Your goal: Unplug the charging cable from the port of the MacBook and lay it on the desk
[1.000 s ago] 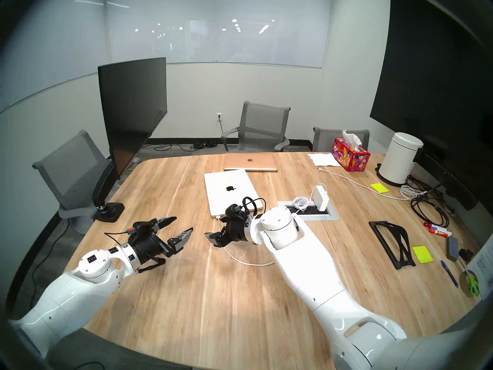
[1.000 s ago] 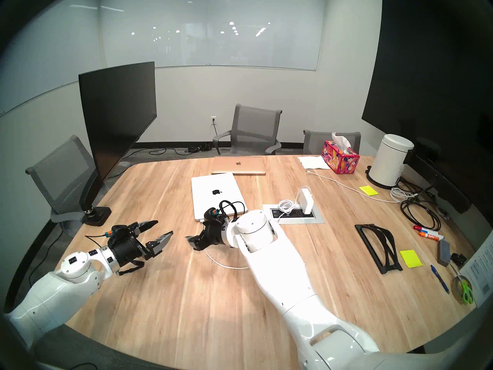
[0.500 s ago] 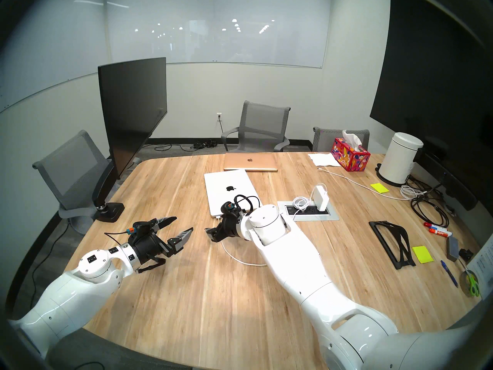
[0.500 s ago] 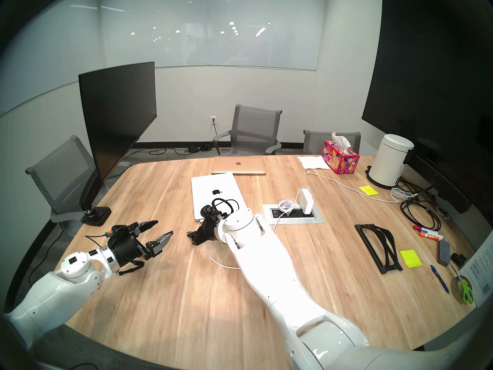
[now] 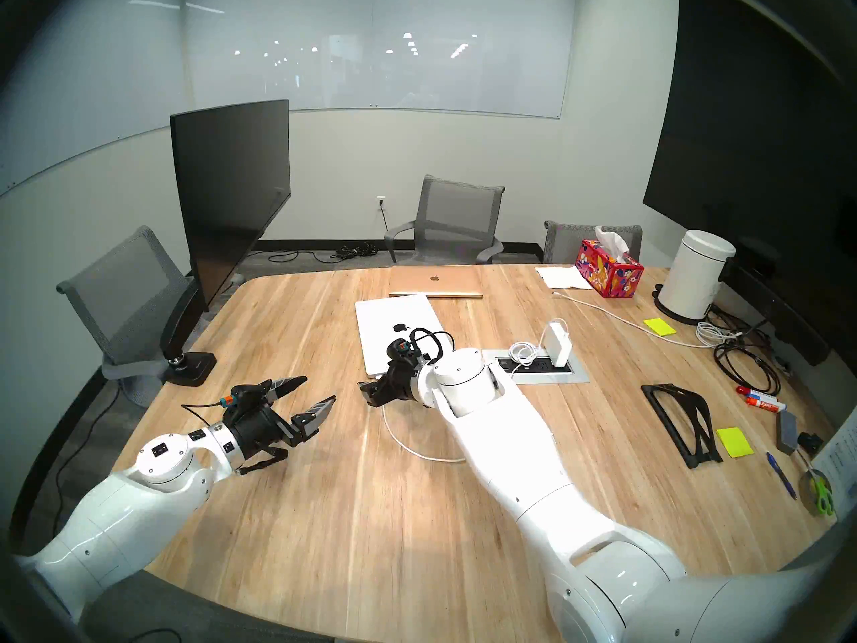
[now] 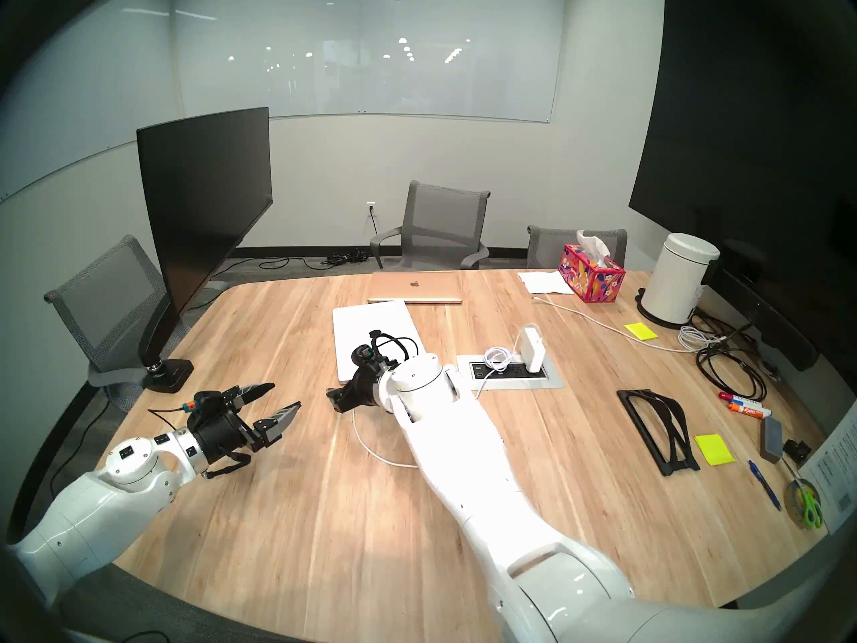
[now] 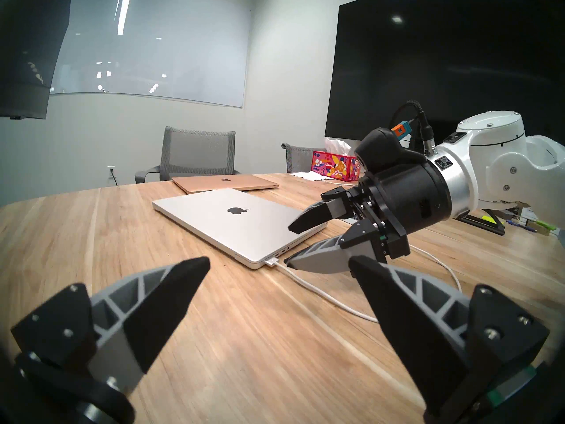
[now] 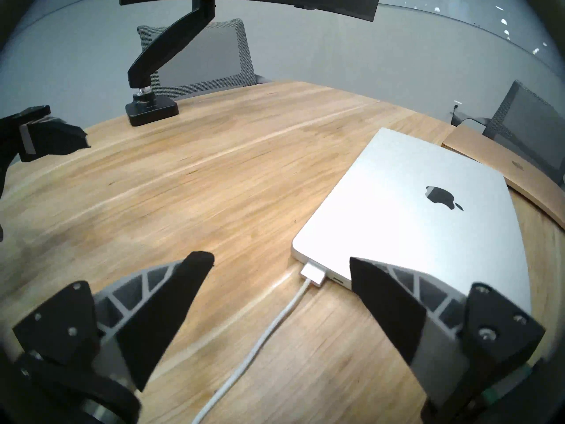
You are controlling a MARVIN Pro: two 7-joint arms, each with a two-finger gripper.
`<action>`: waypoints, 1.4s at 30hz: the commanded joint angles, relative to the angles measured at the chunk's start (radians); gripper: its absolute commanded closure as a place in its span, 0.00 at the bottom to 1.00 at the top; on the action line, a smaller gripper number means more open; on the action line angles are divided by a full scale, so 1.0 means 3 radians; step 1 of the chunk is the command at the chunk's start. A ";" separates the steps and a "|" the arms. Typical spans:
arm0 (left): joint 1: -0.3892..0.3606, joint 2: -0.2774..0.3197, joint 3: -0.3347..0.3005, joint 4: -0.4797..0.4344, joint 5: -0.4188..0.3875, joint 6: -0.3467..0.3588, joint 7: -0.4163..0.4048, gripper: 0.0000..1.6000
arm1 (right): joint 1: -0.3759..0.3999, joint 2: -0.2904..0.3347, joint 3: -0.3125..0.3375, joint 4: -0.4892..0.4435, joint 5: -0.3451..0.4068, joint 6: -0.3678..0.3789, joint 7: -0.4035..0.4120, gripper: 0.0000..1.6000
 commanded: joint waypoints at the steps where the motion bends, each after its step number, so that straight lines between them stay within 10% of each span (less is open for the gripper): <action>1: -0.0013 -0.0004 -0.0021 -0.0037 -0.0003 -0.0030 0.0003 0.00 | 0.0067 -0.0078 -0.0001 -0.0048 0.0036 -0.0018 0.0021 0.00; 42: -0.0015 0.0000 -0.0016 -0.0037 -0.0006 -0.0032 0.0005 0.00 | 0.0147 -0.0257 0.0003 0.0144 -0.0200 0.0364 -0.0301 0.00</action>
